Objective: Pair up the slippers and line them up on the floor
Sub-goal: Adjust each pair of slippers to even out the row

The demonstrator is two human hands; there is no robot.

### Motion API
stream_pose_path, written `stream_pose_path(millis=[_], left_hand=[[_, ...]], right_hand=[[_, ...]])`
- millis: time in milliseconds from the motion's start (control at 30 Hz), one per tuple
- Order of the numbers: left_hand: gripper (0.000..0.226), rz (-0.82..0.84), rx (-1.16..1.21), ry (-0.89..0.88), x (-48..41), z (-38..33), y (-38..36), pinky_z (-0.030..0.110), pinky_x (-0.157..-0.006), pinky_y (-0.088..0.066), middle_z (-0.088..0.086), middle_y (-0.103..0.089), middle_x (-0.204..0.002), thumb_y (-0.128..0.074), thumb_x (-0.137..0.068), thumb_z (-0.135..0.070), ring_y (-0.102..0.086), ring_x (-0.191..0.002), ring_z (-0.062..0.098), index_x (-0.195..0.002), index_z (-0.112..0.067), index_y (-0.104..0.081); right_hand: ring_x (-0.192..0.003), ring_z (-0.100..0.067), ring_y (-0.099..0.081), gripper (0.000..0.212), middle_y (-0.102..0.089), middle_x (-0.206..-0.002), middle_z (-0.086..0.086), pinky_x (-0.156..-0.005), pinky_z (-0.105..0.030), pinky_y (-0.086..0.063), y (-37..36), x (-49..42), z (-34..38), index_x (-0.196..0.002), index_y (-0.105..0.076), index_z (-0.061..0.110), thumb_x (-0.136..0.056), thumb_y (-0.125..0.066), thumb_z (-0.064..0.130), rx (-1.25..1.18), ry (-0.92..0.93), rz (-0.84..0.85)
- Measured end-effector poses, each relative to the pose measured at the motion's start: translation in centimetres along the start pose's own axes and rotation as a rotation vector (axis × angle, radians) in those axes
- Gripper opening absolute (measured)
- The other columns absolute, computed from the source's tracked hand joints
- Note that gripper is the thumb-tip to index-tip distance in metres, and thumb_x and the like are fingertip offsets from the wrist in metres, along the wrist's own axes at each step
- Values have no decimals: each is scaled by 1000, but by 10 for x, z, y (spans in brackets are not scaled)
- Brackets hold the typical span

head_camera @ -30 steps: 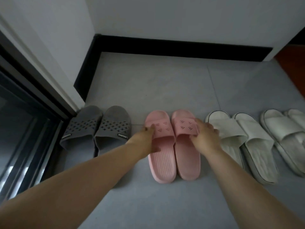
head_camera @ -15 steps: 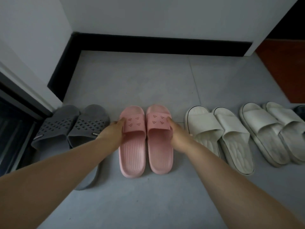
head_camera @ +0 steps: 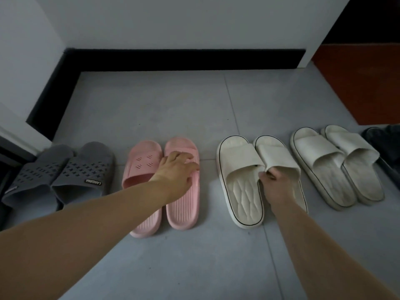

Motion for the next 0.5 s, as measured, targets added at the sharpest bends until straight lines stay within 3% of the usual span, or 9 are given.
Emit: stream_pose_path(millis=[167,267,400,500], left_hand=[[52,47,26,14,4,6,-8,42,-121,-10,-4,-28,-151,-47,-88,-20,-18,-142,22,-137,-36,-40],[55,66,41,15,6,6,-8,41,-119,-8,-5,-25,-152,-47,-88,-18,-16,-142,23,-139,-36,-37],[54,64,34,20,6,2,-6,42,-119,-8,-3,-26,-152,-48,-88,-19,-18,-142,24,-138,-35,-38],[53,66,11,30,7,-2,-5,42,-119,-7,-3,-26,-152,-49,-88,-21,-17,-142,24,-138,-33,-38]], right_hand=[[-76,-27,-52,23,-58,-77,-12,-69,-27,-35,1,-6,3,-82,-65,8,-91,-55,27,90,-27,49],[-74,-25,-49,23,-55,-74,-11,-67,-26,-33,-2,-2,5,-78,-64,8,-91,-54,25,108,-12,76],[-77,-21,-48,23,-57,-82,-10,-67,-24,-32,-2,6,10,-96,-68,3,-93,-54,21,46,9,122],[-76,-20,-48,19,-56,-82,-8,-59,-25,-32,-2,6,8,-98,-68,3,-92,-55,16,7,3,127]])
Point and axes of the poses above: each hand's wrist, its own x-axis away from the middle knuckle, its own y-axis out of the back of the hand, z = x × y, the point moved 3 cm from there along -x, towards the middle knuckle
